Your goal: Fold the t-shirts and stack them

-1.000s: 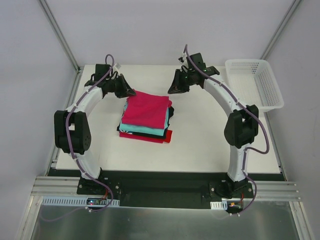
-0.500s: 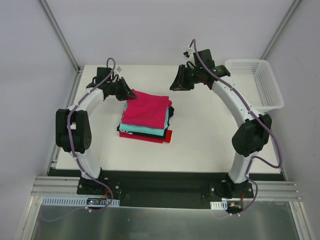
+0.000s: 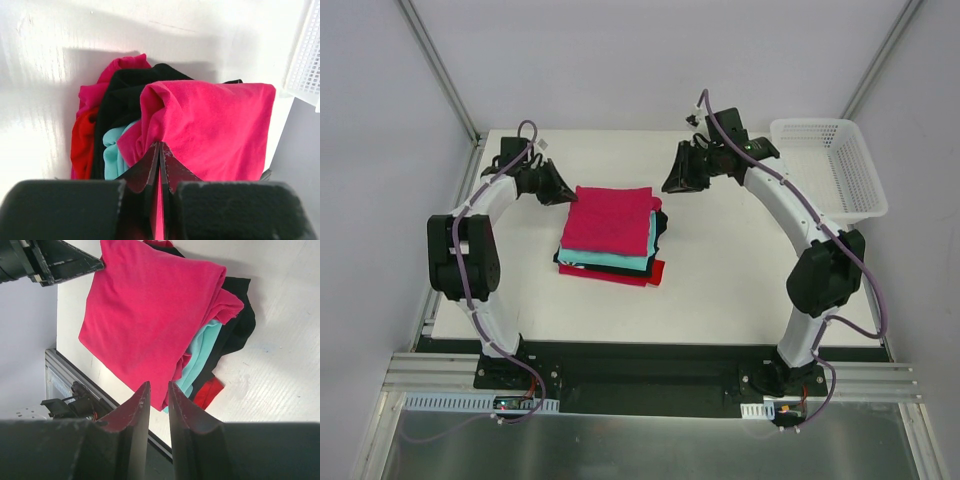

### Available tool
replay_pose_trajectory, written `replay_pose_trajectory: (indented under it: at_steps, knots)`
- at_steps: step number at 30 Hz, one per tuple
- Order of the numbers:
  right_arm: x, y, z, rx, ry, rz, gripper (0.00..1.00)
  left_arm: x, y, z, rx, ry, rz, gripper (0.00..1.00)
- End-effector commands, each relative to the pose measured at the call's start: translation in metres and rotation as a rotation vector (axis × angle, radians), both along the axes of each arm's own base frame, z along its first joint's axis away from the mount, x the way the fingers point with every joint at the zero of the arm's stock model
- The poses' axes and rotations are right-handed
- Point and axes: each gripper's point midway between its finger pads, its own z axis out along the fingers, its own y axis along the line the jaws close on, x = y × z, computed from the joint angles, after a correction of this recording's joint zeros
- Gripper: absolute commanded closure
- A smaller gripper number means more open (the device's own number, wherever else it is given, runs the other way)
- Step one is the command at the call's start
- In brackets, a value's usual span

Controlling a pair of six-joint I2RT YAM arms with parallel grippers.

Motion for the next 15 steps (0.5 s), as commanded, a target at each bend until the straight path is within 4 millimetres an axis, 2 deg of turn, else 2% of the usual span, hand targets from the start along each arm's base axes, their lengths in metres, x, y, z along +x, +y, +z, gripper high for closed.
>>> replay_pose_trajectory:
  at_steps: [1,3,6,7,10,15]
  knots:
    - [-0.012,0.008,0.026,0.041,-0.051,0.041,0.77,0.007,0.007,0.059,0.045,-0.131,-0.017,1.0]
    - [-0.014,0.014,0.027,0.052,-0.046,0.05,0.77,0.003,0.004,0.08,0.028,-0.166,-0.019,1.0]
    - [-0.019,0.025,0.026,0.06,-0.048,0.071,0.86,-0.014,-0.005,0.105,-0.01,-0.199,-0.031,1.0]
    - [-0.021,0.027,0.022,0.061,-0.038,0.071,0.91,-0.021,-0.015,0.107,-0.021,-0.194,-0.044,1.0]
    - [-0.028,0.041,0.014,0.081,-0.027,0.083,0.99,-0.048,-0.034,0.101,-0.011,-0.177,-0.076,1.0]
    - [-0.047,0.061,-0.02,0.077,0.031,0.103,0.99,-0.077,-0.042,0.073,-0.006,-0.113,-0.082,1.0]
